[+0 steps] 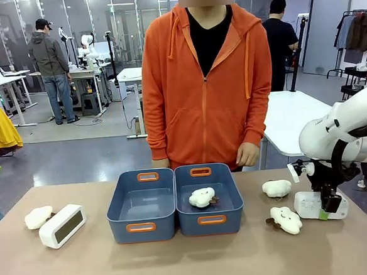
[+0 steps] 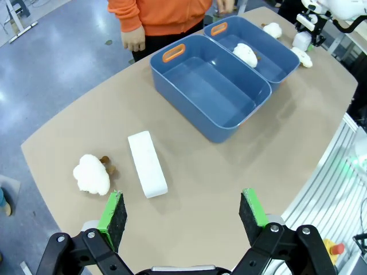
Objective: Sort the digital clocks into the basket.
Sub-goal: Pick up the Digital clock from the table and place it into the empty Plastic storage basket.
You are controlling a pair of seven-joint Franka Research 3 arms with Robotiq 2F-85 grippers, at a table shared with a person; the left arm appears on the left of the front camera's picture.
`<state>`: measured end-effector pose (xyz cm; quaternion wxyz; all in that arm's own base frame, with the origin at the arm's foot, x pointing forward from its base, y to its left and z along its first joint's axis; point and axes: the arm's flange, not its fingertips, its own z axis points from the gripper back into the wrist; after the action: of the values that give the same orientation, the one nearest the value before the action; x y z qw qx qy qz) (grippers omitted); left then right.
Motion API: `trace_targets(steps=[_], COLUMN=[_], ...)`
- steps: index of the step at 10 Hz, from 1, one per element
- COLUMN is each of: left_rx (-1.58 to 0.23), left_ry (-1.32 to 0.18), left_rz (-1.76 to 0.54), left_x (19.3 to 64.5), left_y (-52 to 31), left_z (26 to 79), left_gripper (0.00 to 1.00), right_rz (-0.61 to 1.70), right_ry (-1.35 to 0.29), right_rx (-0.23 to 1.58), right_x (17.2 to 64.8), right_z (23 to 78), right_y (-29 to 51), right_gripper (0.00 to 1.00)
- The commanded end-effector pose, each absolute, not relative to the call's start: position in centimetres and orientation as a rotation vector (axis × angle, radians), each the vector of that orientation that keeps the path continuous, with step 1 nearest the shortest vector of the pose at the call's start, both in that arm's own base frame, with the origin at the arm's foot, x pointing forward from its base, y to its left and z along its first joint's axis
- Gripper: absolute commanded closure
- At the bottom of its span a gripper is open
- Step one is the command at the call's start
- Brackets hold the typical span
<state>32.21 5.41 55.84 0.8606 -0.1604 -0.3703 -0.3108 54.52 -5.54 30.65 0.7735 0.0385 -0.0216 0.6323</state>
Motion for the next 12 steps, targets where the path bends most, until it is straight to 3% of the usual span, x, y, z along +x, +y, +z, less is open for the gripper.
trace_targets(steps=[1,2,4,7,10,12], left_rx=[-0.334,-0.334,-0.334,-0.334,-0.334,-0.334], left_ry=[-0.771,-0.771,-0.771,-0.771,-0.771,-0.771], left_rz=[-0.676,-0.676,-0.676,-0.676,-0.676,-0.676], left_x=[32.1,32.1,32.1,32.1,32.1,32.1], left_y=[5.6,5.6,5.6,5.6,5.6,5.6], left_z=[55.9,55.9,55.9,55.9,55.9,55.9], left_gripper=[0.00,0.00,0.00,0.00,0.00,0.00], right_rz=[1.358,1.354,1.354,1.385,1.207,1.148], right_ry=[-0.046,-0.064,-0.066,-0.078,-0.385,-0.515], right_rx=[0.084,0.110,0.099,0.148,0.268,0.256], right_x=[54.0,53.8,53.6,51.5,45.0,42.3], right_z=[31.0,32.0,34.4,38.7,45.9,47.7], right_y=[-5.1,-5.1,-5.6,-9.9,-23.2,-26.2], right_gripper=[1.00,0.85,1.00,1.00,1.00,1.00])
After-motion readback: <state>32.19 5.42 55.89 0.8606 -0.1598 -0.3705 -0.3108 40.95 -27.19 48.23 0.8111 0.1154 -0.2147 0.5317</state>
